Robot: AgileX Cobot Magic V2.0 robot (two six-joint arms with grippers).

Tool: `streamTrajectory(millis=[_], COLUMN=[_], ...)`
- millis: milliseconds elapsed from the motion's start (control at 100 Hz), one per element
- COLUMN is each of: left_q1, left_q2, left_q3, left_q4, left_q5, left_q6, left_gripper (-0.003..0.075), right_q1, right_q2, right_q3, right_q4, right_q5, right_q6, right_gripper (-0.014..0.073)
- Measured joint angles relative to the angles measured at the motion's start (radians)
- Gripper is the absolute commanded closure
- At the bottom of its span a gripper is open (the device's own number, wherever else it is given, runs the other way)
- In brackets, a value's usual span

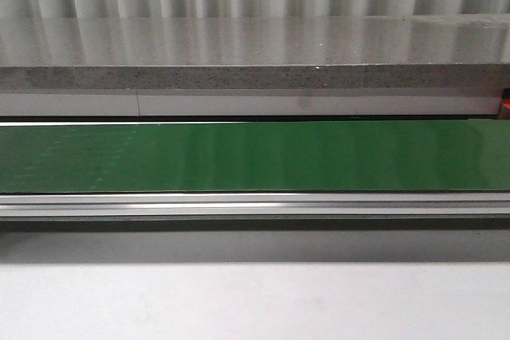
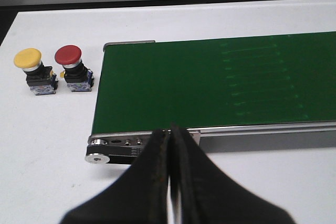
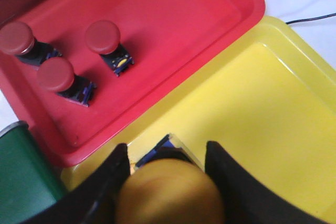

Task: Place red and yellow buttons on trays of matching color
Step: 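Lower the yellow button into the yellow tray and open the right gripper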

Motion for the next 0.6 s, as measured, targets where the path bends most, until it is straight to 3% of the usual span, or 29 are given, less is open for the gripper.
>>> streamTrajectory(millis=[600], left_q1=[0.000], left_q2=[0.000], left_q3=[0.000], left_q4=[0.000], left_q5=[0.000], left_q6=[0.000], left_gripper=[0.0740], right_q1=[-0.032], right_q2=[0.223], right_q3=[0.000], right_q4=[0.000], right_q5=[-0.082], right_q6=[0.012], right_gripper=[0.0463])
